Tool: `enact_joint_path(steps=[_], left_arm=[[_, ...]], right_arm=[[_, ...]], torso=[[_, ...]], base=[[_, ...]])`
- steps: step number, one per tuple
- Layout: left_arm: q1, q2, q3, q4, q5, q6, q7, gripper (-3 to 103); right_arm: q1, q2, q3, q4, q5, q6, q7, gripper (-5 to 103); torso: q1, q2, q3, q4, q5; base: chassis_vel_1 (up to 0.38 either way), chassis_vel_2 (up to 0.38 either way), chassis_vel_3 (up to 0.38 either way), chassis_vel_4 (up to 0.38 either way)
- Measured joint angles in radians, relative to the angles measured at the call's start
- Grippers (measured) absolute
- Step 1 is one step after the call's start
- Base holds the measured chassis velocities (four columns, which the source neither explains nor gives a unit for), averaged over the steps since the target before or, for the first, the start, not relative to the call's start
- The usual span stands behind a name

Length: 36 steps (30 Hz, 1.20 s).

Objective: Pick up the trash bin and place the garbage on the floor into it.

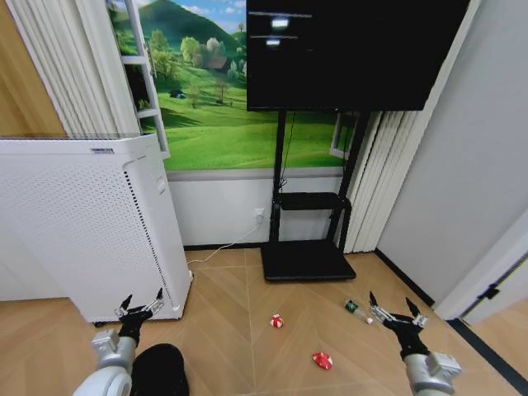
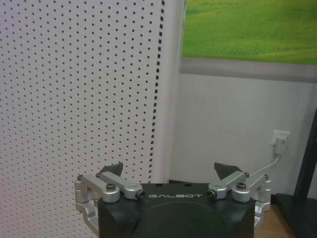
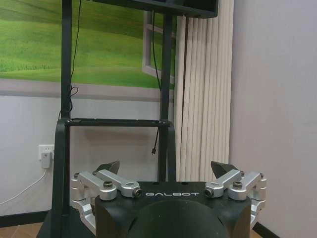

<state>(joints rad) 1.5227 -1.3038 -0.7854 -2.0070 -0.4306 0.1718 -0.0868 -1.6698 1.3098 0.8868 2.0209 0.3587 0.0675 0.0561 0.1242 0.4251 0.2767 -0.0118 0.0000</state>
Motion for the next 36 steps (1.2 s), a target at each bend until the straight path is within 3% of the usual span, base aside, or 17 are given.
enact_joint_path(steps=[16,36], left_arm=[[0.004,-0.004,0.000,0.000,0.000,0.000,0.001,100],[0.004,-0.006,0.000,0.000,0.004,-0.002,0.003,100]], right_arm=[[-0.005,0.003,0.001,0.004,0.000,0.000,0.000,100],[-0.004,0.006,0.002,-0.002,-0.002,0.008,-0.001,100]], torso=[[-0.015,-0.043,-0.028,0.0000,0.0000],[-0.047,-0.147,-0.100,0.0000,0.0000]], base=[[0.000,0.000,0.000,0.000],[0.000,0.000,0.000,0.000]])
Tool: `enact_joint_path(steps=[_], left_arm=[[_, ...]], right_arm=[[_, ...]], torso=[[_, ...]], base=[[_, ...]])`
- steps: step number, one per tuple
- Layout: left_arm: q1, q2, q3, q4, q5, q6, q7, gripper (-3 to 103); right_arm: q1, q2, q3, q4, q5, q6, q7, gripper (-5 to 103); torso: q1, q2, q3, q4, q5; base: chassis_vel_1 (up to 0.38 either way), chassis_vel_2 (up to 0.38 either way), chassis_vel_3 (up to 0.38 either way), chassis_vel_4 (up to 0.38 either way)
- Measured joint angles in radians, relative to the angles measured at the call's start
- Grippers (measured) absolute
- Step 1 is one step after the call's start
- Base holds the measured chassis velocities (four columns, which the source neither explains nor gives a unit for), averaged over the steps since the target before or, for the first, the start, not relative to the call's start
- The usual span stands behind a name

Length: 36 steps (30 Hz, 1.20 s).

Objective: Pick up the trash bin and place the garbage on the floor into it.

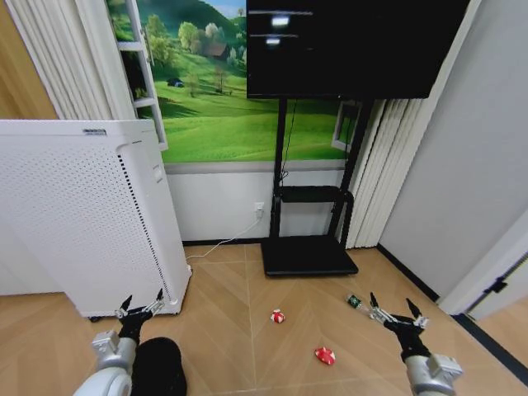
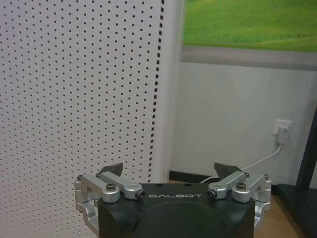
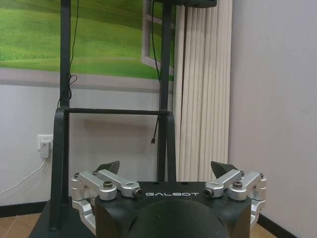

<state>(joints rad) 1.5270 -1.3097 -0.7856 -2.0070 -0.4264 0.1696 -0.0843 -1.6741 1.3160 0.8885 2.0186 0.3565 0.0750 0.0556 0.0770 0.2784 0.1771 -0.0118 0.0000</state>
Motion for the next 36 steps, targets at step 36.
enact_joint_path(steps=[36], left_arm=[[0.000,0.045,-0.012,0.000,0.024,0.027,-0.040,100]], right_arm=[[0.015,-0.010,-0.007,-0.026,0.003,-0.005,-0.002,100]], torso=[[-0.026,-0.111,-0.085,0.0000,-0.0004]], base=[[0.000,0.000,0.000,0.000]])
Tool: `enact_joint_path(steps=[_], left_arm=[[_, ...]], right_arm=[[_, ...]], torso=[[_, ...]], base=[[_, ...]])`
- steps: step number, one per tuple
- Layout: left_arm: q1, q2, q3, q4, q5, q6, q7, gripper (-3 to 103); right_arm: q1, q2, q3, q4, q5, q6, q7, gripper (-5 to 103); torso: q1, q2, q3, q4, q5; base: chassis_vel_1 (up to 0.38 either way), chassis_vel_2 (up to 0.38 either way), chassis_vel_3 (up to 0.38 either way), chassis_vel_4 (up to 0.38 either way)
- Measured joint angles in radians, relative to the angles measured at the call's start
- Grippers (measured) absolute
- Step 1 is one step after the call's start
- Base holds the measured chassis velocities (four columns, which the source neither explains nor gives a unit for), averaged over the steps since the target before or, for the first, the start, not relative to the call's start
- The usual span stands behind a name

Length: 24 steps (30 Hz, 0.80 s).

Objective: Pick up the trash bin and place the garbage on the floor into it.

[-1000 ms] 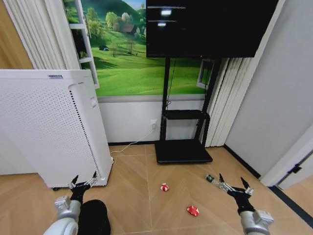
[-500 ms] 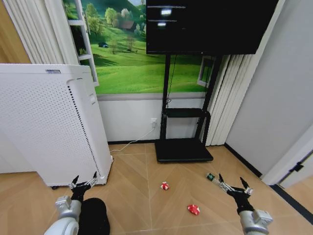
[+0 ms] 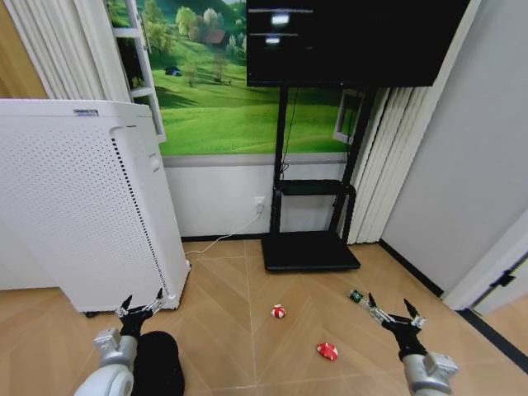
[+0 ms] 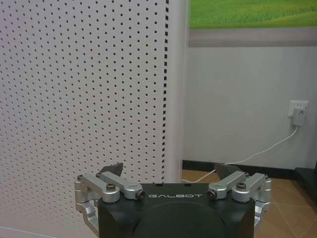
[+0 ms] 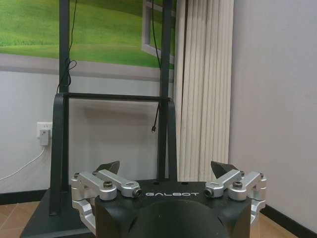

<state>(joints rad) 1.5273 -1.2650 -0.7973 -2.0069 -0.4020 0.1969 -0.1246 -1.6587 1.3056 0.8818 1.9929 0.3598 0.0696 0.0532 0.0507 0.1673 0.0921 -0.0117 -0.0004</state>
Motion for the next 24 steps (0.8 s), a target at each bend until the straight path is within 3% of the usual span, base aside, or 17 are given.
enact_joint_path(steps=[2,4,9,23,24], left_arm=[[0.008,0.019,-0.012,-0.020,-0.013,0.010,-0.010,100],[0.029,0.062,-0.041,-0.077,-0.052,0.059,-0.054,100],[0.080,0.099,-0.070,-0.131,-0.068,0.131,-0.098,100],[0.174,0.133,-0.098,-0.145,-0.065,0.159,-0.095,100],[0.192,0.139,-0.100,-0.138,-0.060,0.151,-0.087,100]], right_arm=[[0.000,-0.002,0.002,-0.001,0.003,0.000,0.000,100],[0.003,-0.005,0.005,-0.010,0.006,-0.001,0.000,100],[0.004,-0.005,0.004,-0.014,0.006,-0.001,0.000,100],[0.013,-0.006,0.003,-0.016,0.014,-0.001,0.000,100],[0.016,-0.007,0.003,-0.018,0.016,-0.001,0.000,100]], torso=[[0.000,0.000,0.000,0.0000,0.0001],[0.001,0.001,0.001,0.0000,0.0005],[0.001,0.003,0.002,-0.0002,0.0005],[0.002,0.005,0.004,0.0005,0.0002],[0.002,0.006,0.004,-0.0004,0.0003]], base=[[0.000,0.000,0.000,0.000],[0.000,0.000,0.000,0.000],[0.000,0.000,0.000,0.000],[0.000,0.000,0.000,0.000],[0.000,0.000,0.000,0.000]])
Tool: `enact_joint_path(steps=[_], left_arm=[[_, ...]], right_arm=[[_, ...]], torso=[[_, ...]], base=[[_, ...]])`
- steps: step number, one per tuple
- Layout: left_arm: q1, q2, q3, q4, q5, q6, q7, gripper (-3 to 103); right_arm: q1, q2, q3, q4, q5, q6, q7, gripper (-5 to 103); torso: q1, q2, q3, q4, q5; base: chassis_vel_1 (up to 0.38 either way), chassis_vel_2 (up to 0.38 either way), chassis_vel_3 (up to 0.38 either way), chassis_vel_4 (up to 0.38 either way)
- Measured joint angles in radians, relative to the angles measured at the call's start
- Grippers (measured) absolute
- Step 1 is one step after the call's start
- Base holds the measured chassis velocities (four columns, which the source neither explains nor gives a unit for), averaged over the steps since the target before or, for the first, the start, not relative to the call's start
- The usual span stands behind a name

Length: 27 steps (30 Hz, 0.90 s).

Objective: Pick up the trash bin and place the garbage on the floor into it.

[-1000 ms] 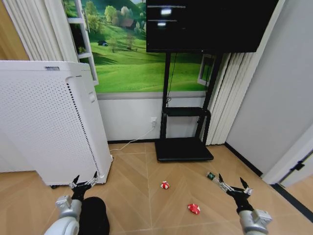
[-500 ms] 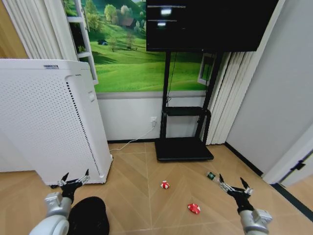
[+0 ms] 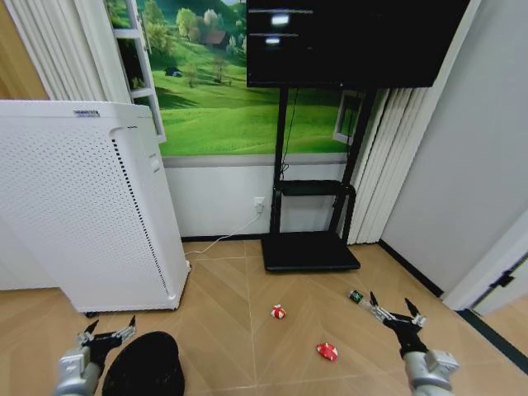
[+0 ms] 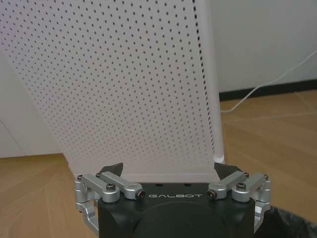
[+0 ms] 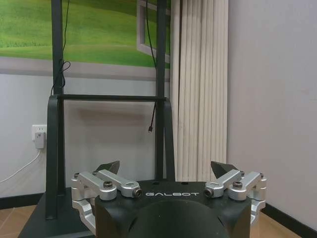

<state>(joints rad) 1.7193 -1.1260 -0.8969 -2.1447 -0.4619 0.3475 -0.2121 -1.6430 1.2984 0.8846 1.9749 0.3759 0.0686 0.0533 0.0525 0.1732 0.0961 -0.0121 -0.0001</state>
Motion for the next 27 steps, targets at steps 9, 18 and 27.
enact_joint_path(steps=[9,18,27], left_arm=[[0.088,0.004,0.016,0.117,0.086,0.010,0.011,100],[0.037,0.033,0.038,0.280,0.130,-0.017,0.089,100],[0.016,0.032,0.076,0.315,0.102,-0.021,0.142,100]], right_arm=[[0.018,-0.018,0.005,-0.021,0.026,0.000,0.000,100],[0.044,-0.022,-0.007,-0.043,0.024,-0.004,0.001,100],[0.054,-0.027,-0.009,-0.048,0.025,-0.017,0.002,100]], torso=[[0.001,0.003,0.002,0.0004,0.0001],[0.001,0.005,0.003,0.0002,0.0000],[0.001,0.005,0.004,0.0003,0.0000]], base=[[0.000,0.000,0.000,0.000],[0.000,0.000,0.000,0.000],[0.000,0.000,0.000,0.000]])
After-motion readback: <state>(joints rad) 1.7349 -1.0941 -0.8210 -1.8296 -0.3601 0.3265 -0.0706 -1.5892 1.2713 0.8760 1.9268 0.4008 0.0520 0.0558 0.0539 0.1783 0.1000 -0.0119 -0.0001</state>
